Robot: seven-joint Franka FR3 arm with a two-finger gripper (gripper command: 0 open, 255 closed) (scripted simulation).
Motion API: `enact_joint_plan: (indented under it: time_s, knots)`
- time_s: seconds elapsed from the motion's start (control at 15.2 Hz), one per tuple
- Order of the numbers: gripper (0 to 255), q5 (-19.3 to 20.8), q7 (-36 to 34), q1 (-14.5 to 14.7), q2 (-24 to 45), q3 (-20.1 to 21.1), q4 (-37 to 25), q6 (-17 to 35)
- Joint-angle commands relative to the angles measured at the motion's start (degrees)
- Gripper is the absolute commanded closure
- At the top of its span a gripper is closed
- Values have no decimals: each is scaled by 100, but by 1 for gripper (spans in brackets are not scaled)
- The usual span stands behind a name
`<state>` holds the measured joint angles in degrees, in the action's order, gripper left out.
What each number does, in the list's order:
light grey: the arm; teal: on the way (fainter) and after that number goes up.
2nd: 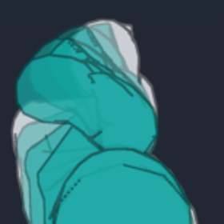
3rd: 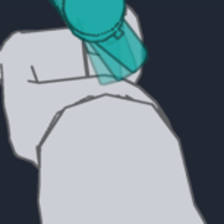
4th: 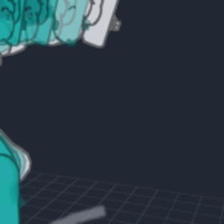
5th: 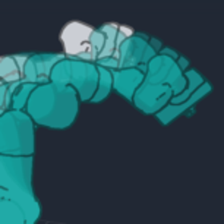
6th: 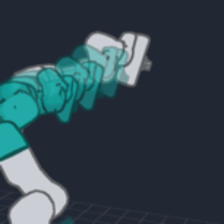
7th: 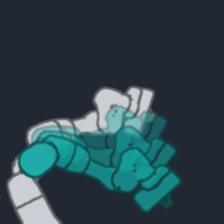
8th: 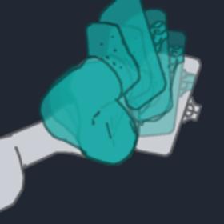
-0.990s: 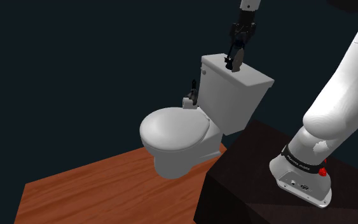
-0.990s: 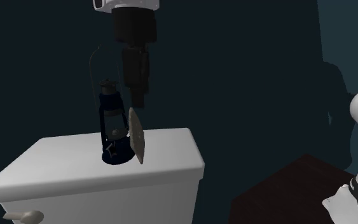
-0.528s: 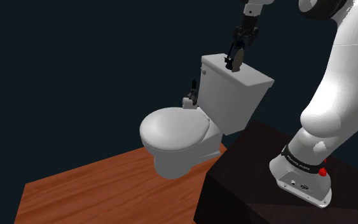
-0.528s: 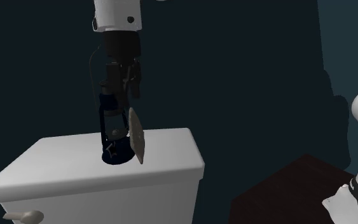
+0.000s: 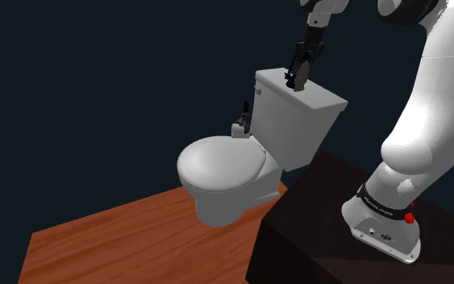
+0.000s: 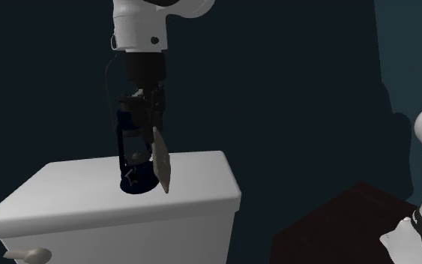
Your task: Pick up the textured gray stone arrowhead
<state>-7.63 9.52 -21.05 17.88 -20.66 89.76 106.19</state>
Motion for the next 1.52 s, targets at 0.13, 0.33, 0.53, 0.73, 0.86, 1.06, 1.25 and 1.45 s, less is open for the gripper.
enact_joint_plan:
  time_s: [0.13, 0.33, 0.53, 0.73, 0.86, 1.06, 1.25, 1.45]
  knots:
    - [255, 14, -23, 32, -7, 15, 154, 55]
    - [255, 23, -16, 39, -48, 12, 287, 147]
    - [255, -4, 15, -6, 45, 6, 50, -1]
    - [255, 11, 0, -14, 20, -1, -147, -220]
    - [255, 18, -9, -20, 9, -5, -287, -370]
    - [255, 24, -20, -33, 5, -11, -512, -599]
    - [255, 25, -28, -51, 14, -17, -757, -834]
    - [255, 19, -34, -73, 38, -22, -1024, -1076]
